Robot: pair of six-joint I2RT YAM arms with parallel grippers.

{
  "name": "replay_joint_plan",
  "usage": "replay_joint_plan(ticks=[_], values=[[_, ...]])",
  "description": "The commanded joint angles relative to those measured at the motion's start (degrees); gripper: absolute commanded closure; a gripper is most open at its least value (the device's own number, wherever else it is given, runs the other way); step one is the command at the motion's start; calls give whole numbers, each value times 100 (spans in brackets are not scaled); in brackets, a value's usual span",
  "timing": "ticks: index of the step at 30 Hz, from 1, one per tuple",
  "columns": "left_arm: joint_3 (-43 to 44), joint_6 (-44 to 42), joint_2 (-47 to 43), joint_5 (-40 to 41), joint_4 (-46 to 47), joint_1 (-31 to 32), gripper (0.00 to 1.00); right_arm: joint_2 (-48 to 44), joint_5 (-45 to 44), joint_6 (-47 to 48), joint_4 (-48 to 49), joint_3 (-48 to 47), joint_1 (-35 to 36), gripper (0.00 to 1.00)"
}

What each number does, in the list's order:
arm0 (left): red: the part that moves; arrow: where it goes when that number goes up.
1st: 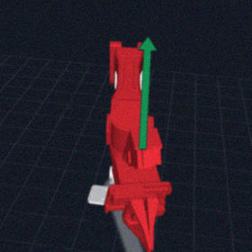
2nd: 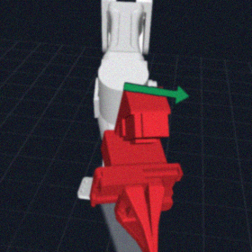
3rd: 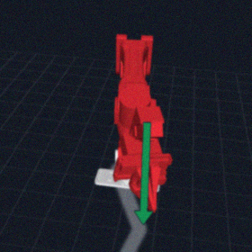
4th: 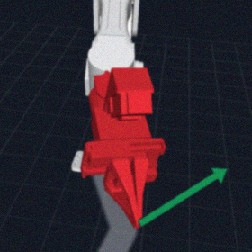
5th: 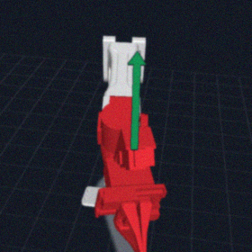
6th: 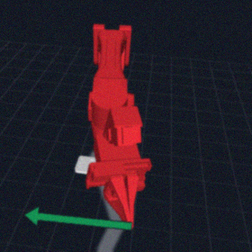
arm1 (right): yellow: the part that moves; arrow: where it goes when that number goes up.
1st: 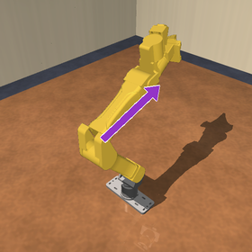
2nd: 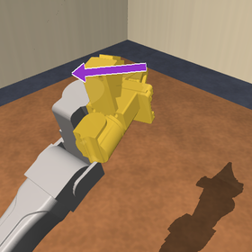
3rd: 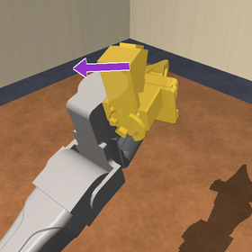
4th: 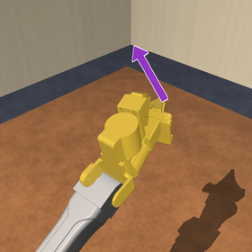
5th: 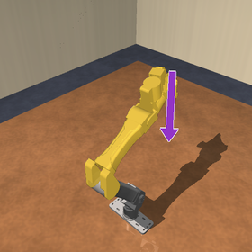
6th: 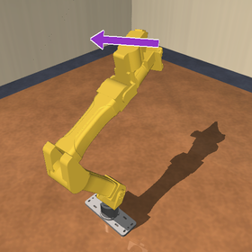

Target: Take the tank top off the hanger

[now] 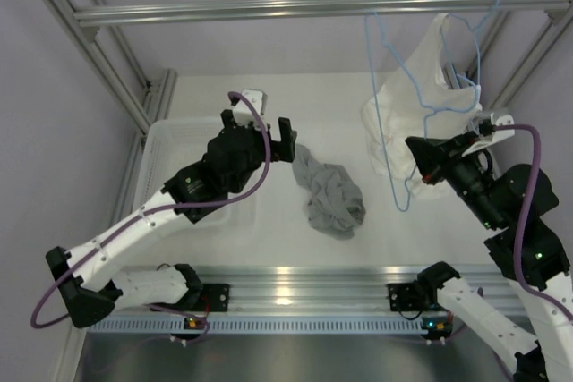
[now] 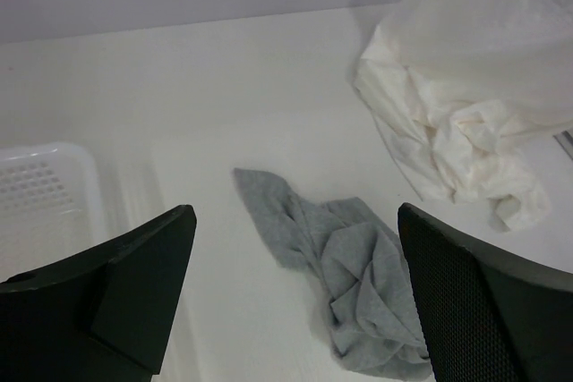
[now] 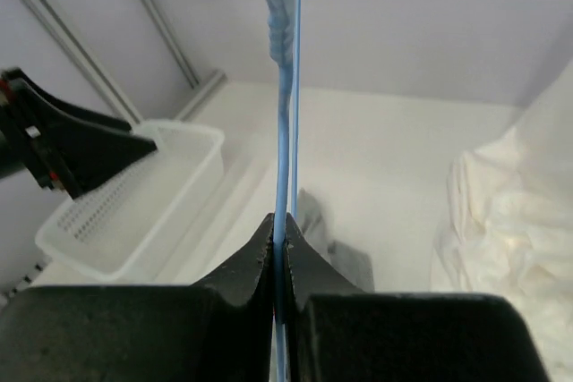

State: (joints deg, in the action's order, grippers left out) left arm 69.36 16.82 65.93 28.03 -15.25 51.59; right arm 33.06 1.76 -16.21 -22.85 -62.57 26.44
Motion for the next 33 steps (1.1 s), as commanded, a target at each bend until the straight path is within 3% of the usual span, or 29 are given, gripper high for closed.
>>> replay_joint_plan(ticks=[1, 8, 11, 17, 20, 33], values=[[-212, 93, -466, 993, -302, -79, 1, 314, -97, 381, -2124, -686, -42, 100], [-239, 190, -722, 1108, -900, -167, 1, 1955, -981, 671, -3488, -1740, -42, 100], [-143, 190, -713, 1082, -1181, -185, 1, 2563, -1353, 820, -3525, -2390, -51, 100], [-116, 190, -879, 1117, -1534, -211, 1, 3935, -1590, 1207, -3717, -4646, -60, 100], [-239, 216, -1064, 968, -1718, -211, 1, 4489, -1793, 1287, -3998, -5307, -121, 100], [-467, 498, -1575, 273, -2035, -211, 1, 5728, -1169, 1366, -3463, -6548, -991, 100]])
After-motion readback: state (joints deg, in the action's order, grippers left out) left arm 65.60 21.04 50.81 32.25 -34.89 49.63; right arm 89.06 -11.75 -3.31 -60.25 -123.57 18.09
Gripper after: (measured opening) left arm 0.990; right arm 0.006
